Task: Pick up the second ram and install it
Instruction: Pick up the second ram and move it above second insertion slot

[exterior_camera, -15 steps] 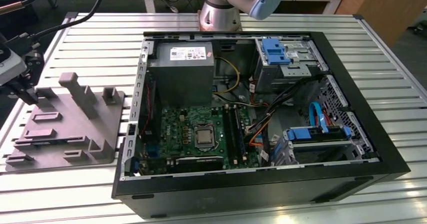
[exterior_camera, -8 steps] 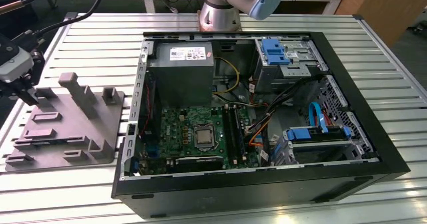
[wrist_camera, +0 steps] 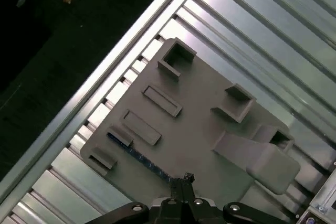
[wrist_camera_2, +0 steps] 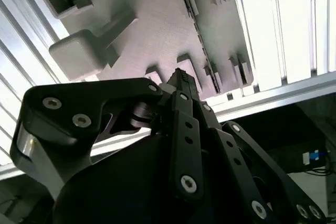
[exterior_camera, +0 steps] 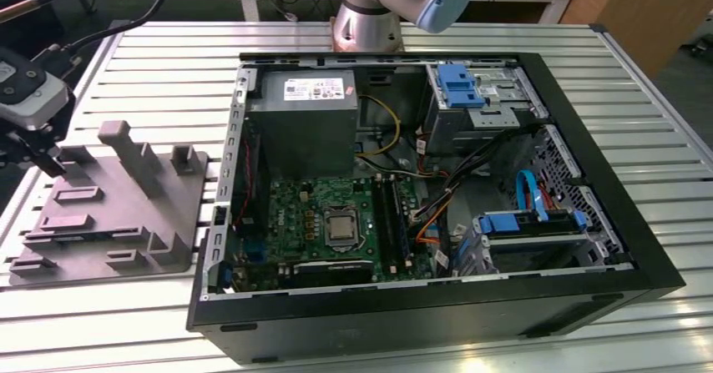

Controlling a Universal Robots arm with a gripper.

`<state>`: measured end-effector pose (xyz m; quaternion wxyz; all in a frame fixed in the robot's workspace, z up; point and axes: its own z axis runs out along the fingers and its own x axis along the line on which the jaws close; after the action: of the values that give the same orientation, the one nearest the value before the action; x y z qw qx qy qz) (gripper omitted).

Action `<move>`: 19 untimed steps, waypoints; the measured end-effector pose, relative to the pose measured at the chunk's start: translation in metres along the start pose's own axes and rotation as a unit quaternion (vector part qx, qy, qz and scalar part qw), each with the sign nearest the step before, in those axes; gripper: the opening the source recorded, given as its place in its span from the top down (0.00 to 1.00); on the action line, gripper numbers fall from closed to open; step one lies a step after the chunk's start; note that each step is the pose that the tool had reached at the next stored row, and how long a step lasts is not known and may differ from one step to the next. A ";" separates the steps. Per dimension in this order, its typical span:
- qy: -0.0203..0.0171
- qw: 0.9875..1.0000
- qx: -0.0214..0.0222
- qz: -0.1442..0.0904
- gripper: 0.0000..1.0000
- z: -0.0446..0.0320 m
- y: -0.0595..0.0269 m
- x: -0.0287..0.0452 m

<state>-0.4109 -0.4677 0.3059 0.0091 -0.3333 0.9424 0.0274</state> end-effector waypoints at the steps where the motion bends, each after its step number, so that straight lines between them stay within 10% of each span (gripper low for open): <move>1: 0.000 1.000 0.000 -0.009 0.90 0.0003 0.0000 0.0000; 10: 0.004 0.996 -0.003 -0.091 0.90 0.0035 -0.0002 0.0001; 19: 0.008 0.985 -0.006 -0.172 0.90 0.0067 -0.0003 0.0002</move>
<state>-0.4109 -0.4677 0.2992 0.0042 -0.4908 0.8708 0.0285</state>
